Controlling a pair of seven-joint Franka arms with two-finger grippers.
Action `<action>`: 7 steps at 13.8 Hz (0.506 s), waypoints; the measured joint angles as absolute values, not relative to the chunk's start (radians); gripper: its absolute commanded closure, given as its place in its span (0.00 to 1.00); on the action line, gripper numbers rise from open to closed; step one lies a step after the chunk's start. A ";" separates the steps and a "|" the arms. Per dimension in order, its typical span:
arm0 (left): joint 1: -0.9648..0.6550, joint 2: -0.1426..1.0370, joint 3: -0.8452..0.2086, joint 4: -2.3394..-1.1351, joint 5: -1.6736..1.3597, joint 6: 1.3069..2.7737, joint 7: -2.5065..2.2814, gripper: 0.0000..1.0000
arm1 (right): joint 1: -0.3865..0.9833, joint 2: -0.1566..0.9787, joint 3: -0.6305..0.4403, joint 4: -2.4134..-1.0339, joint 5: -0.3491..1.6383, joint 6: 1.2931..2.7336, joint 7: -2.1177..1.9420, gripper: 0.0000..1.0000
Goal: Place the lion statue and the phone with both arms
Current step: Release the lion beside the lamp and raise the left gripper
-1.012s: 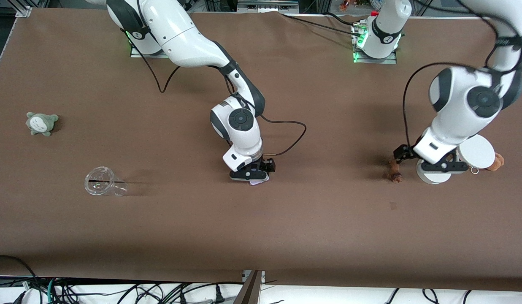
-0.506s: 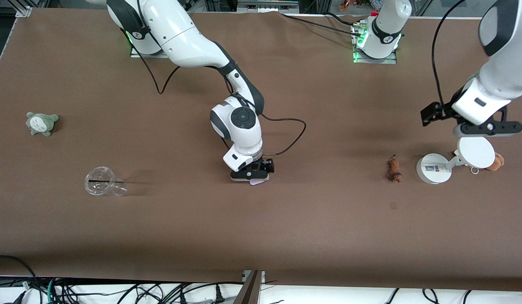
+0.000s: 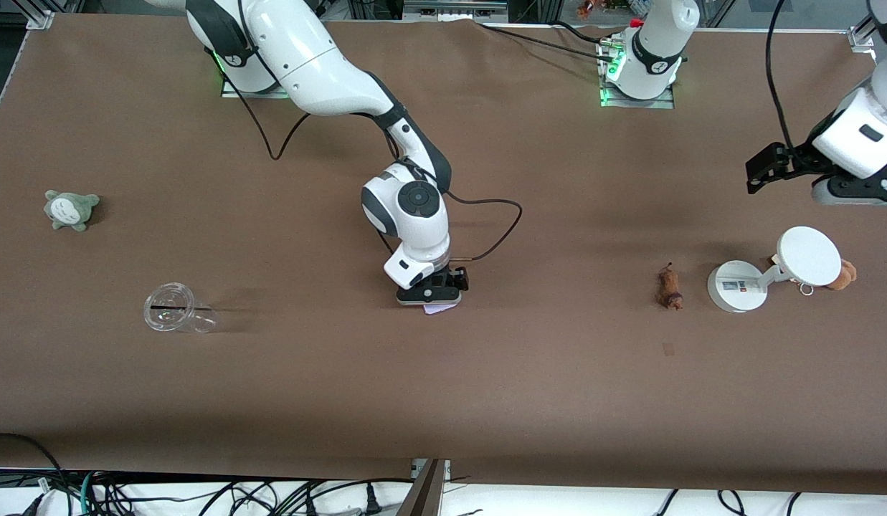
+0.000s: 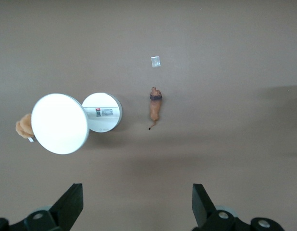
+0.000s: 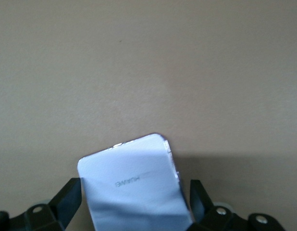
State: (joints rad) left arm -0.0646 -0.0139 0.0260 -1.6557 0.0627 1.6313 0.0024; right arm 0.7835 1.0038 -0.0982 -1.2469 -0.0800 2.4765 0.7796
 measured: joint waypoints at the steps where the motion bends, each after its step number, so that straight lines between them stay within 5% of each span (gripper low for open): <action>1: -0.059 -0.014 0.029 -1.647 0.063 1.621 0.016 0.00 | 0.786 1.009 -0.098 -1.247 -0.080 2.484 0.780 0.13; 2: -0.051 -0.014 0.029 -1.641 0.061 1.615 0.022 0.00 | 0.786 1.013 -0.098 -1.247 -0.081 2.491 0.780 0.58; 3: -0.044 -0.013 0.030 -1.632 0.055 1.612 0.023 0.00 | 0.786 1.013 -0.099 -1.247 -0.085 2.493 0.778 0.69; 7: -0.029 -0.012 0.030 -1.603 0.039 1.605 0.026 0.00 | 0.774 1.011 -0.111 -1.244 -0.087 2.497 0.769 0.75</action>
